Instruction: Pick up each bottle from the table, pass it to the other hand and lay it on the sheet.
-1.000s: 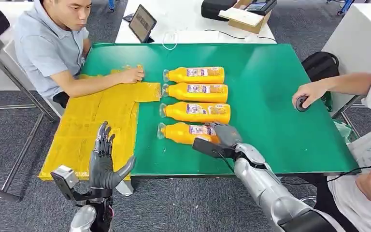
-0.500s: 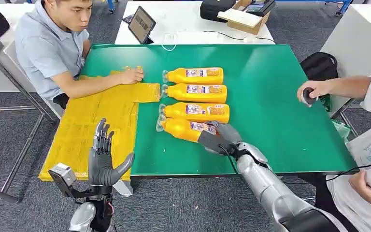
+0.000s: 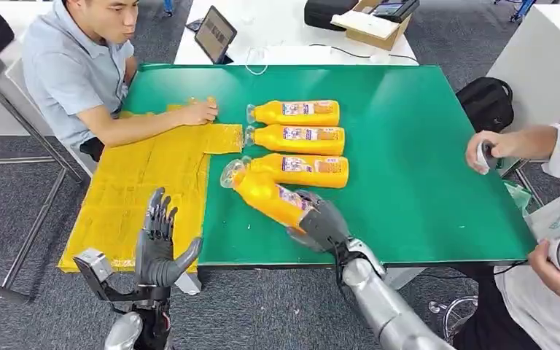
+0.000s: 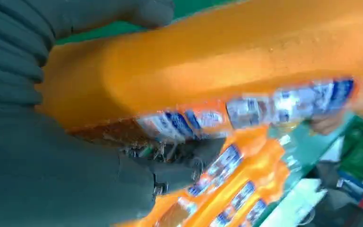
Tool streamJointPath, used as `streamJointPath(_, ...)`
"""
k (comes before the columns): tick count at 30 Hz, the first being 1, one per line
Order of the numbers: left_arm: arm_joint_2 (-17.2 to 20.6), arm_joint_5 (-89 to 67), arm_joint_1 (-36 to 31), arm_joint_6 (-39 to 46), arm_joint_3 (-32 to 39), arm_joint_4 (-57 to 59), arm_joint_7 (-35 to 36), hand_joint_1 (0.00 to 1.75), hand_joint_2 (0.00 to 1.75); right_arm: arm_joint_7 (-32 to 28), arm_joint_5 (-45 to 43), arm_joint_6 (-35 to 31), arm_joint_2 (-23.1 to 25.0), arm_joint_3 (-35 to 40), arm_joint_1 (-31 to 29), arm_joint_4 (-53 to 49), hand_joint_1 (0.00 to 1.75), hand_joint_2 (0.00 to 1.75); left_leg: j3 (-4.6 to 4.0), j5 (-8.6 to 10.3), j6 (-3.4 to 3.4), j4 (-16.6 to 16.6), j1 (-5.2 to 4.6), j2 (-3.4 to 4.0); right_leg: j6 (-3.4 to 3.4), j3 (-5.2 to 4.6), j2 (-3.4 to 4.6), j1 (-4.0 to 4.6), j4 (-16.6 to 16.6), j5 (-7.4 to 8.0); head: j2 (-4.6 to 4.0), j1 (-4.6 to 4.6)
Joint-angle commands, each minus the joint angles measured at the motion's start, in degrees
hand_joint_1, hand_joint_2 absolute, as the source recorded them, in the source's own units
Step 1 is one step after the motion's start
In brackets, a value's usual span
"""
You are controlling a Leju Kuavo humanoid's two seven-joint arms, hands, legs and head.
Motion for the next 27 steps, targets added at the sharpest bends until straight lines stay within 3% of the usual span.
streamJointPath(1, 1.4, -1.5, -1.5, -4.0, -7.2, 6.8, 0.9, 0.0, 1.75, -1.0, 0.0, -2.1, 3.4, 4.1, 2.2, -6.9, 1.75, 1.75, 0.01, -0.05, -0.07, 0.0, 0.0, -0.05, -0.11, 0.01, -0.03, 0.01, 0.0, -0.1, 0.0, 0.0)
streamJointPath(15, 0.6, 1.5, -6.9, -8.1, -11.2, 8.1, 0.7, 0.0, 1.75, -6.1, 4.3, -5.8, 7.6, 16.2, -0.4, 1.9, 1.75, 1.75, -0.03, -0.15, -0.12, 0.0, 0.12, -0.01, -0.19, -0.02, 0.02, 0.13, 0.0, -0.15, 0.0, 0.0)
streamJointPath(22, 0.1, 4.1, -9.2, -6.1, -12.0, 9.6, 2.7, 0.0, 1.75, -8.8, 6.6, -10.6, 10.1, 22.3, -1.6, 6.0, 1.75, 1.75, -0.25, -0.02, -0.05, 0.0, 0.04, 0.0, -0.1, -0.25, 0.02, 0.03, 0.0, -0.05, 0.0, 0.0)
streamJointPath(27, 0.4, 4.8, -9.7, -4.7, -12.2, 10.4, 3.3, 0.0, 1.75, -8.9, 5.3, -10.6, 9.9, 24.6, -1.1, 4.5, 1.75, 1.75, -0.22, -0.07, -0.07, 0.0, 0.05, 0.01, -0.12, -0.21, 0.05, 0.05, 0.0, -0.08, 0.0, 0.02)
